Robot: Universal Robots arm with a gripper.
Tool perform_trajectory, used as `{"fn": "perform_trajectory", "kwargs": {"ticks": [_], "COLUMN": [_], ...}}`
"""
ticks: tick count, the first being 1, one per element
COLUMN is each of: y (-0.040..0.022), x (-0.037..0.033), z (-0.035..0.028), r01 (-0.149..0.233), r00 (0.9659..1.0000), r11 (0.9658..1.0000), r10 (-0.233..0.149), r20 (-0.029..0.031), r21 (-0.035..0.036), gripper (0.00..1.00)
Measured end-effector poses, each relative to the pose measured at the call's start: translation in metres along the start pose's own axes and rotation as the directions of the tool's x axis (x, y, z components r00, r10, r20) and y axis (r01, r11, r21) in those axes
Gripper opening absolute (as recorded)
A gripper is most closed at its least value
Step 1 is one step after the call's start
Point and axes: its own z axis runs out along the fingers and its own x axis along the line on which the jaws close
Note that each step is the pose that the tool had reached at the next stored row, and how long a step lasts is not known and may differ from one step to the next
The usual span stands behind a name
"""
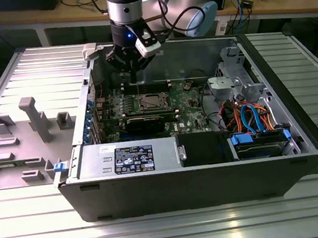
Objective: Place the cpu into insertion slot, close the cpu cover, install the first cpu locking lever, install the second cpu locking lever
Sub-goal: 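Install the first cpu locking lever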
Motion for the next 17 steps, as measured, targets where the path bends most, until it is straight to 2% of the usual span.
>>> {"fn": "perform_trajectory", "kwargs": {"ticks": [11,17], "y": [0.0000,-0.0004], "x": [-0.0011,-0.0055], "z": [0.0001,0.0001], "r01": [0.000,0.000], "r00": [1.0000,1.0000], "r11": [1.0000,1.0000], "r10": [0.000,0.000], "r20": [0.0003,0.0004], "r21": [0.0001,0.0001], "gripper": [0.11,0.11]}}
